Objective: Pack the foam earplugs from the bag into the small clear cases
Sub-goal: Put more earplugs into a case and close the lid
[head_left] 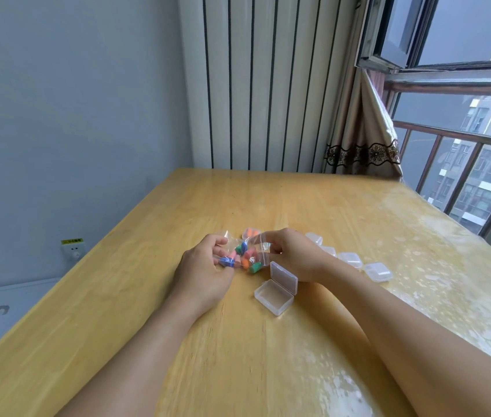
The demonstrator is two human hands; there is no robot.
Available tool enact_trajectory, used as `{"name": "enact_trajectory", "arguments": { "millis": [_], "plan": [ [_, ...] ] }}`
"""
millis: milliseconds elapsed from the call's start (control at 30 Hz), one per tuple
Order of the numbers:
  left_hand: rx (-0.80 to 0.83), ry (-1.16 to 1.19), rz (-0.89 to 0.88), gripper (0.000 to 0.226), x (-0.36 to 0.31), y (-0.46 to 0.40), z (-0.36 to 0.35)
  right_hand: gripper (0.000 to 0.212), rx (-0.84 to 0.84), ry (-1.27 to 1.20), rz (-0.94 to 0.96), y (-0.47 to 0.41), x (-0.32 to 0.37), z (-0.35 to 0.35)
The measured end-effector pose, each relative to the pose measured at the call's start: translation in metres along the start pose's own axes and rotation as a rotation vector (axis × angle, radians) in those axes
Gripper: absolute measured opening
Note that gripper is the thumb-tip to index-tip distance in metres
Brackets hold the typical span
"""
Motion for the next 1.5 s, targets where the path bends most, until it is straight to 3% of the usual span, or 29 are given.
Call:
{"name": "enact_trajectory", "arguments": {
  "millis": [133,433,567,833,967,1133,1367,1433,1500],
  "plan": [
    [-0.006,0.095,0.031,0.035,-0.001,0.0,0.0,0.012,-0.027,-0.048,0.018,0.002,0.002,0.001],
    [-0.027,-0.036,-0.012,0.025,0.0,-0.001,-0.001,0.016,-0.083,-0.095,0.046,0.007,0.006,0.005],
    [-0.036,-0.053,-0.028,0.007,-0.002,0.0,-0.003,0.021,0.049,0.008,0.016,0.006,0.007,0.003],
    [-0.026,-0.093,-0.044,0.011,-0.004,-0.001,-0.004,0.013,-0.013,-0.025,-0.042,0.008,0.004,0.008],
    [-0.023,-0.093,-0.05,0.011,-0.004,0.001,-0.006,0.027,-0.035,-0.111,-0.036,0.009,0.001,0.01],
    [-0.027,-0.096,-0.057,0.01,-0.007,0.002,-0.004,0.016,-0.005,-0.214,-0.003,0.009,0.003,0.007],
    [-0.022,-0.099,-0.062,0.008,-0.009,0.002,-0.004,0.011,-0.096,-0.016,-0.051,0.002,0.004,0.003],
    [-0.028,-0.114,-0.057,0.008,-0.009,0.003,-0.003,0.003,-0.142,-0.07,-0.021,0.003,0.003,0.005],
    [-0.03,-0.122,-0.05,0.008,-0.009,0.003,-0.004,0.009,-0.175,-0.171,0.021,0.007,0.002,0.009]
  ]
}}
Point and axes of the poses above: each hand's wrist, its own y-axis away from the middle knuckle, its own z-axis out of the back of the hand, x = y × z, the point moved 6 cm from there along -y, towards the middle knuckle, and after that the axes turned 12 degrees about x, right-handed, at the moved point
